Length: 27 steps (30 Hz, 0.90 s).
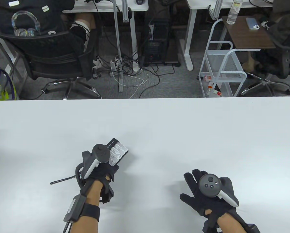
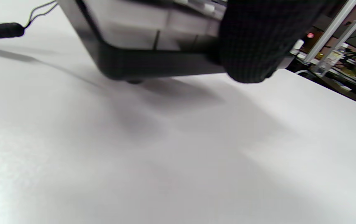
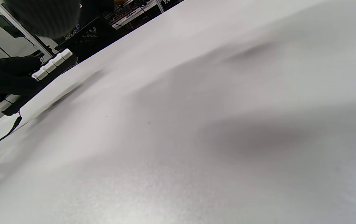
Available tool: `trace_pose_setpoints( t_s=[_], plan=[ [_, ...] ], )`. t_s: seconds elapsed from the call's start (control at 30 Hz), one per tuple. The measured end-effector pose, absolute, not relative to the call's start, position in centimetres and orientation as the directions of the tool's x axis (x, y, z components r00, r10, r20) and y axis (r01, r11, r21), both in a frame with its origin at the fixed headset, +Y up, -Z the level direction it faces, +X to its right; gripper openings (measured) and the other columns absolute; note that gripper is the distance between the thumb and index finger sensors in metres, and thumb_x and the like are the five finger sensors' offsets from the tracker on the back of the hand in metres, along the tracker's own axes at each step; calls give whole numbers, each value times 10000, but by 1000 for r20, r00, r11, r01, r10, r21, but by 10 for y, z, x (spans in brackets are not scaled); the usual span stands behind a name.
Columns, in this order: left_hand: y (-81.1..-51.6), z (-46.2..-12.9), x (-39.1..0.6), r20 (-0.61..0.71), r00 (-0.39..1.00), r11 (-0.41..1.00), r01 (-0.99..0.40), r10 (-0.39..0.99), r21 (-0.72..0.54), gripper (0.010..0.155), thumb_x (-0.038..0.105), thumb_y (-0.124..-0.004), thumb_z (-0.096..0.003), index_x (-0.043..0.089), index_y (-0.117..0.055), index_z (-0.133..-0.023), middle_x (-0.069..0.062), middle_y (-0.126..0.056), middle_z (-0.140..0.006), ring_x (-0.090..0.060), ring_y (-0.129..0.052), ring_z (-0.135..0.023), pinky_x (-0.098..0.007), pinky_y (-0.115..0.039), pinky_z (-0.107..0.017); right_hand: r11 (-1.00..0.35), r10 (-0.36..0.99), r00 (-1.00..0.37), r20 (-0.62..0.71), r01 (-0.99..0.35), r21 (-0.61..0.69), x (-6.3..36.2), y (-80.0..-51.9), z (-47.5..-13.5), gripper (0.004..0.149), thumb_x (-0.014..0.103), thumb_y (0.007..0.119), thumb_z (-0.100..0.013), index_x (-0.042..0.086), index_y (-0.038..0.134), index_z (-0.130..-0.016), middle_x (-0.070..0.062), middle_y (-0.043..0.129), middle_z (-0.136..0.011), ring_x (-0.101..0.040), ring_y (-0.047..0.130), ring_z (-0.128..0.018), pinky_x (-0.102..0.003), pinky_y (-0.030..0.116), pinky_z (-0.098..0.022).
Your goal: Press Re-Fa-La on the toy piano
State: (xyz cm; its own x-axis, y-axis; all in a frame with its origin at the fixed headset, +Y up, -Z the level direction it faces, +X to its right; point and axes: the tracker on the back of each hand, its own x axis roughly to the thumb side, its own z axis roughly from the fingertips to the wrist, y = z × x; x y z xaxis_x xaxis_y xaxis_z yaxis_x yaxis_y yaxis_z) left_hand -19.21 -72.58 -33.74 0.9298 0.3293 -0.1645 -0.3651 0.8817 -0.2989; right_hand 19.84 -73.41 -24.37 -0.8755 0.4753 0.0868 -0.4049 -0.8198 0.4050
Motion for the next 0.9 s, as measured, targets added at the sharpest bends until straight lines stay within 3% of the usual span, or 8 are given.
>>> trace_pose_setpoints(
  t_s=[0.4,0.9],
  plan=[
    [-710,-312,-156,79,919,857,-326,386,-399,985,488,-864,-441,182,-184,-1084,-182,-232,-1155,-483,-344,-1051,-671,-286,-749,-814,475,-877,69,-408,414,198,-734,-244,829,593,685,-419,243,279,-1052,-124,86,-1114,-489,78,-1027,-684,180,-692],
    [-730,-286,-107,305,861,833,-212,406,-510,987,433,-896,-421,218,-193,-1081,-110,-217,-1173,-438,-309,-1090,-641,-216,-734,-809,473,-880,46,-413,419,199,-734,-245,829,591,686,-419,242,279,-1051,-125,87,-1114,-489,79,-1028,-683,180,-692]
  ],
)
